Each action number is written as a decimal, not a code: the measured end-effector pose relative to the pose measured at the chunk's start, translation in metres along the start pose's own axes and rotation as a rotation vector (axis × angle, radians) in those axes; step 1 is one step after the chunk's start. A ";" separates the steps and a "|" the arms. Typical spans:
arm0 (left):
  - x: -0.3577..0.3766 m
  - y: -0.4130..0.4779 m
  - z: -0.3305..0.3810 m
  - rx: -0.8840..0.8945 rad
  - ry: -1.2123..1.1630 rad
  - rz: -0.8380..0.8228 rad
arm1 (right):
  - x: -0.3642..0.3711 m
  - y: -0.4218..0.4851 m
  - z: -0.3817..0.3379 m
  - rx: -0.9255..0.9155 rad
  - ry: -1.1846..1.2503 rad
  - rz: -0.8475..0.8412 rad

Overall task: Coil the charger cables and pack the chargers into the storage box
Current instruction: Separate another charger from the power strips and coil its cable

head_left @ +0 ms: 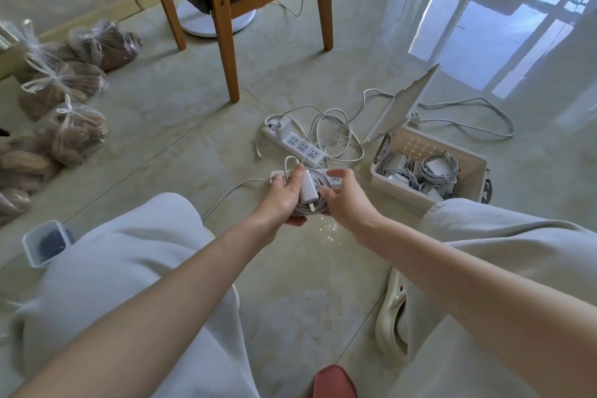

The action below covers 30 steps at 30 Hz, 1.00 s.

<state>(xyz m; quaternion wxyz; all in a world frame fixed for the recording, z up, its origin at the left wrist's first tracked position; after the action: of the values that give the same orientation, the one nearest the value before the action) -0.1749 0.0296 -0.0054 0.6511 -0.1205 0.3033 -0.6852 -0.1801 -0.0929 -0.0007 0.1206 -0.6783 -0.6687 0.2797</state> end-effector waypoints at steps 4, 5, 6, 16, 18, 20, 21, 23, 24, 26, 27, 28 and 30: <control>-0.002 0.000 0.004 0.011 -0.037 -0.028 | 0.001 -0.002 -0.008 -0.099 -0.059 -0.004; -0.003 0.001 0.005 0.018 -0.060 -0.035 | -0.001 0.001 -0.008 -0.070 0.021 -0.002; -0.004 0.001 0.007 0.022 -0.083 -0.045 | -0.002 0.005 -0.005 -0.020 0.136 -0.007; -0.006 0.000 0.012 -0.119 -0.359 -0.125 | 0.008 0.010 -0.015 0.128 0.868 -0.255; -0.008 0.001 0.014 -0.109 -0.337 -0.112 | 0.005 0.010 -0.014 0.125 0.886 -0.221; -0.010 0.003 0.012 -0.092 -0.279 -0.082 | 0.000 0.011 -0.013 0.113 0.889 -0.185; -0.011 0.004 0.011 -0.082 -0.246 -0.070 | -0.003 0.010 -0.016 0.092 0.870 -0.179; -0.013 0.006 0.009 -0.069 -0.198 -0.059 | -0.008 0.008 -0.024 0.015 0.751 -0.201; -0.015 0.007 0.009 -0.063 -0.182 -0.054 | -0.008 0.007 -0.028 -0.022 0.685 -0.229; -0.020 0.007 0.013 -0.034 -0.132 -0.041 | -0.003 0.003 -0.034 -0.060 0.575 -0.312; -0.022 0.006 0.015 -0.014 -0.088 -0.039 | 0.000 0.001 -0.036 -0.077 0.509 -0.350; -0.022 0.004 0.016 0.008 -0.035 -0.039 | 0.003 -0.001 -0.036 -0.110 0.419 -0.366; -0.021 0.002 0.016 0.048 0.056 -0.044 | 0.003 -0.002 -0.036 -0.202 0.196 -0.315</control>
<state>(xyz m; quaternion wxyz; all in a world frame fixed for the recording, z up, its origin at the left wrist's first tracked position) -0.1619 0.0460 0.0111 0.6300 -0.0922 0.3021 -0.7095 -0.1625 -0.0819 0.0290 0.1587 -0.5980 -0.7762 0.1215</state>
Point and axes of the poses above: each hand's wrist, its own y-axis towards the middle knuckle, its own x-axis out of the palm, z = x × y, the point moved 7 cm from there along y, towards the middle knuckle, and after that the axes turned 6 degrees about y, right-handed, at the moved point
